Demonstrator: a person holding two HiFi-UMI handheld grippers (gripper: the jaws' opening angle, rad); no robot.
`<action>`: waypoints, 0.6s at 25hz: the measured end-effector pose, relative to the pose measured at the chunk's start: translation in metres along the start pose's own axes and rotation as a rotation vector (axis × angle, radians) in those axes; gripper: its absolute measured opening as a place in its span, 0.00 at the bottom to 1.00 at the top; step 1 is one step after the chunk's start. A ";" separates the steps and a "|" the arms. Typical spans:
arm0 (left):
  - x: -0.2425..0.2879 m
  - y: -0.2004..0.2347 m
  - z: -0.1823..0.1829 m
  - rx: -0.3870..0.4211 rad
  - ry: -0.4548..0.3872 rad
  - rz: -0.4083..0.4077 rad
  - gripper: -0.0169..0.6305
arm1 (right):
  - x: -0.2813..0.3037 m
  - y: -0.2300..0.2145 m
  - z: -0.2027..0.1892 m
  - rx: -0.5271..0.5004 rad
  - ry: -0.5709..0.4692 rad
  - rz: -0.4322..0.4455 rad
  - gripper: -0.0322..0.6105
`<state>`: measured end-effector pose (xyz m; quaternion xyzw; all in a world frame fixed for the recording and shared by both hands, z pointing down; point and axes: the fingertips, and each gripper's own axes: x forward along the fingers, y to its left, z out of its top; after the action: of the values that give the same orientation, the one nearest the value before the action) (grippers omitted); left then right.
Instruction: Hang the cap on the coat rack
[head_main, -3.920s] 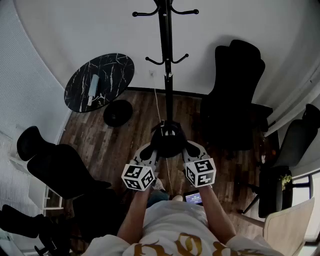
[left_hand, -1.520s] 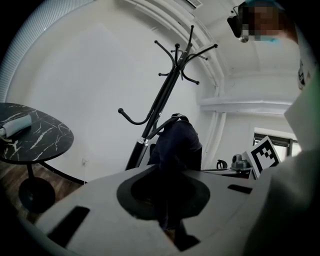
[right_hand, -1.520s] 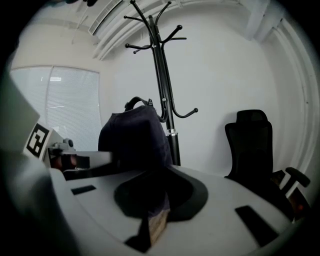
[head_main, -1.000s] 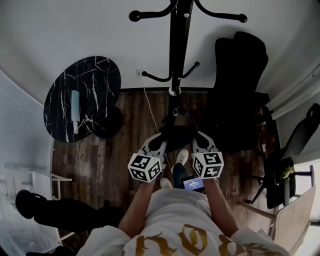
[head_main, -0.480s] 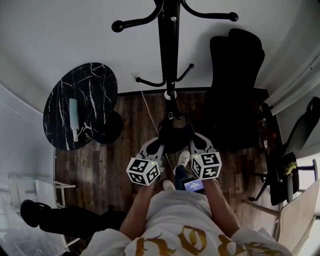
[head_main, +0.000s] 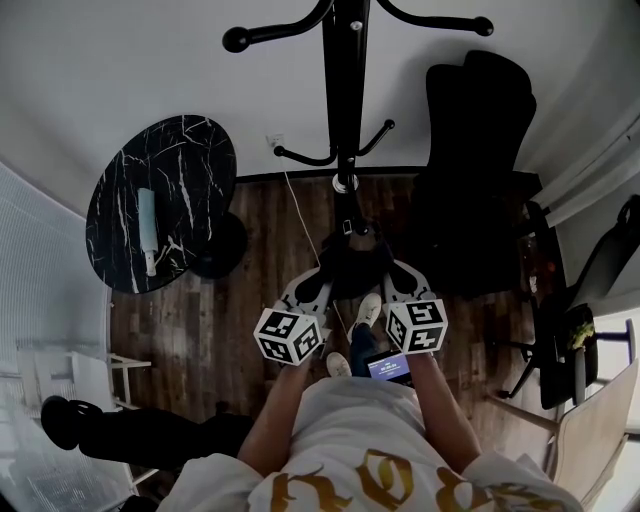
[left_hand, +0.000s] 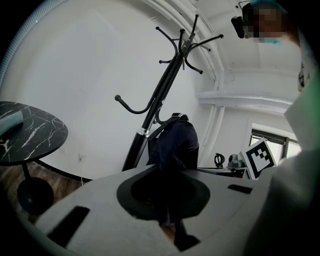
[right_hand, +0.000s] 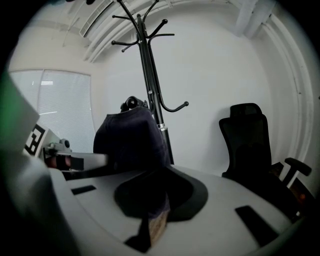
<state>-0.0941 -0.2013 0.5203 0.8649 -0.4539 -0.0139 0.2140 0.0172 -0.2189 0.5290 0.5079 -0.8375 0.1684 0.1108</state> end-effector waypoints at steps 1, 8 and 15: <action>0.000 0.000 0.000 0.005 0.002 0.001 0.07 | 0.001 0.000 0.000 0.000 0.001 0.001 0.09; 0.005 0.003 -0.002 0.015 0.016 0.010 0.07 | 0.007 -0.004 -0.002 -0.001 0.014 0.006 0.09; 0.009 0.007 -0.009 -0.002 0.020 0.015 0.07 | 0.011 -0.006 -0.007 0.003 0.024 0.012 0.09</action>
<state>-0.0924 -0.2084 0.5321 0.8614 -0.4580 -0.0042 0.2196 0.0172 -0.2273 0.5407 0.5007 -0.8390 0.1765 0.1193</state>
